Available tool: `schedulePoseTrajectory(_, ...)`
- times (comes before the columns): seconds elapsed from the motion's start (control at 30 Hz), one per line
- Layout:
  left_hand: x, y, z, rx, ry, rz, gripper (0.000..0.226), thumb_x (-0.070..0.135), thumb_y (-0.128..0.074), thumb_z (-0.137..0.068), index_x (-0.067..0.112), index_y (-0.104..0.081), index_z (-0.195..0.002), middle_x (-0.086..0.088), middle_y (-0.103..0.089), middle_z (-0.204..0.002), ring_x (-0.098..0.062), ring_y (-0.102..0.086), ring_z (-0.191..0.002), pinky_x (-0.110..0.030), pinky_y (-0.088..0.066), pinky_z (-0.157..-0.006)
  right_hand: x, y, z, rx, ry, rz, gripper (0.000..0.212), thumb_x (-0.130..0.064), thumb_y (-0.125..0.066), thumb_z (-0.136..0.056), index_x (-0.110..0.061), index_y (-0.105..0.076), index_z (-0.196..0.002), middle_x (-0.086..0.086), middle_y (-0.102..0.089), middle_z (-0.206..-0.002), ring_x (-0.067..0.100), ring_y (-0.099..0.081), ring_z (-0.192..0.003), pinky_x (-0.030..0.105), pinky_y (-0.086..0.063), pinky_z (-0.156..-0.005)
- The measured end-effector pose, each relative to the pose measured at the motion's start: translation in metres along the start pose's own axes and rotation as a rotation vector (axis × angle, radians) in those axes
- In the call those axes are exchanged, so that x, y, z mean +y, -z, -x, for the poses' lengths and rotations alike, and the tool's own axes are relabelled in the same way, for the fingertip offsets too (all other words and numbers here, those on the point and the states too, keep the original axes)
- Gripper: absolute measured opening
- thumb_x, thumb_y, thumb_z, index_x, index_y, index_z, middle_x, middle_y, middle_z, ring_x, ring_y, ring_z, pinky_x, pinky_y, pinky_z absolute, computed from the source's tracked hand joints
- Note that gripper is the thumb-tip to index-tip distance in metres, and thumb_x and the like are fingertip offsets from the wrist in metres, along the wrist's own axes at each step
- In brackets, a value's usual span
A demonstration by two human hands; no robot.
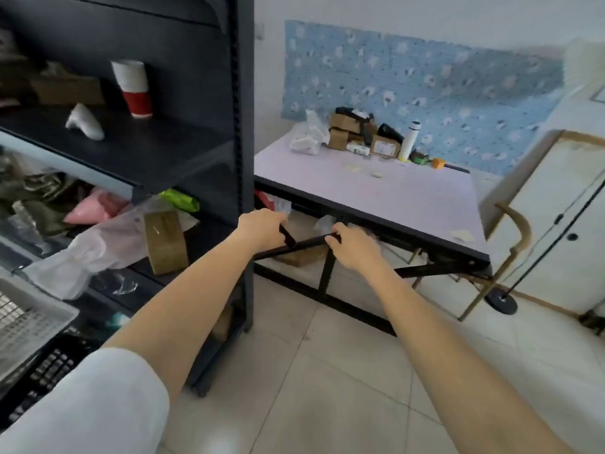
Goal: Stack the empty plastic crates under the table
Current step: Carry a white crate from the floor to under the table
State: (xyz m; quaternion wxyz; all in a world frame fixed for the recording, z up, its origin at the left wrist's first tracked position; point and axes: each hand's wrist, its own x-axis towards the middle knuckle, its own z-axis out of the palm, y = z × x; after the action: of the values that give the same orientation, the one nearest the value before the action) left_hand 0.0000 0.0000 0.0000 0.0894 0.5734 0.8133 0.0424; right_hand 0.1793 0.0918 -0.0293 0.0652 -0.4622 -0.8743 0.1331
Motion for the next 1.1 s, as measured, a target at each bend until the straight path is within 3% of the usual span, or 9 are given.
schedulePoseTrajectory(0.13,-0.038,-0.009,0.04,0.025,0.149,0.015,0.039,0.028,-0.048,-0.091,0.027,-0.05,-0.13,-0.005,-0.056,-0.127,-0.031,-0.056,-0.113,-0.037,-0.042,-0.08,-0.053,-0.018,0.0,-0.063,0.179,0.036,0.044,-0.044,-0.034,-0.098,-0.023,-0.043,-0.135,0.015,-0.053,-0.129,0.036,-0.054,-0.114,0.043,-0.047,-0.085)
schedulePoseTrajectory(0.3,-0.112,-0.026,0.138,-0.02,0.434,0.031,0.041,0.028,-0.05,-0.089,0.027,-0.05,-0.131,-0.005,-0.056,-0.131,-0.029,-0.054,-0.12,-0.04,-0.045,-0.09,-0.154,-0.073,0.01,-0.228,0.429,0.021,0.041,-0.046,-0.035,-0.097,-0.025,-0.044,-0.131,0.013,-0.053,-0.126,0.036,-0.056,-0.108,0.044,-0.049,-0.084)
schedulePoseTrajectory(0.53,-0.224,-0.025,0.318,-0.005,0.895,0.05,0.046,0.028,-0.05,-0.091,0.027,-0.047,-0.136,-0.007,-0.052,-0.139,-0.031,-0.053,-0.124,-0.041,-0.048,-0.095,-0.317,-0.138,0.091,-0.424,0.781,0.045,0.044,-0.047,-0.038,-0.096,-0.023,-0.044,-0.132,0.014,-0.05,-0.132,0.037,-0.053,-0.116,0.044,-0.046,-0.089)
schedulePoseTrajectory(0.63,-0.261,-0.028,0.396,0.029,1.06,0.066,0.042,0.031,-0.05,-0.091,0.028,-0.05,-0.133,-0.005,-0.054,-0.137,-0.03,-0.053,-0.124,-0.04,-0.048,-0.09,-0.381,-0.158,0.139,-0.488,0.906,0.055,0.045,-0.046,-0.037,-0.097,-0.023,-0.042,-0.136,0.013,-0.049,-0.135,0.037,-0.051,-0.12,0.045,-0.044,-0.09)
schedulePoseTrajectory(0.8,-0.315,-0.042,0.507,0.027,1.209,0.083,0.037,0.03,-0.052,-0.088,0.026,-0.056,-0.125,-0.007,-0.059,-0.13,-0.031,-0.056,-0.118,-0.044,-0.05,-0.094,-0.478,-0.205,0.216,-0.562,1.008,0.069,0.044,-0.045,-0.038,-0.096,-0.025,-0.043,-0.135,0.012,-0.051,-0.134,0.035,-0.052,-0.117,0.05,-0.047,-0.093)
schedulePoseTrajectory(1.1,-0.414,-0.07,0.649,-0.09,1.311,0.112,0.038,0.029,-0.048,-0.093,0.026,-0.05,-0.131,-0.006,-0.058,-0.131,-0.029,-0.054,-0.121,-0.041,-0.048,-0.096,-0.597,-0.288,0.309,-0.587,1.031,0.175,0.044,-0.046,-0.036,-0.097,-0.024,-0.042,-0.135,0.01,-0.052,-0.131,0.032,-0.053,-0.115,0.044,-0.049,-0.085)
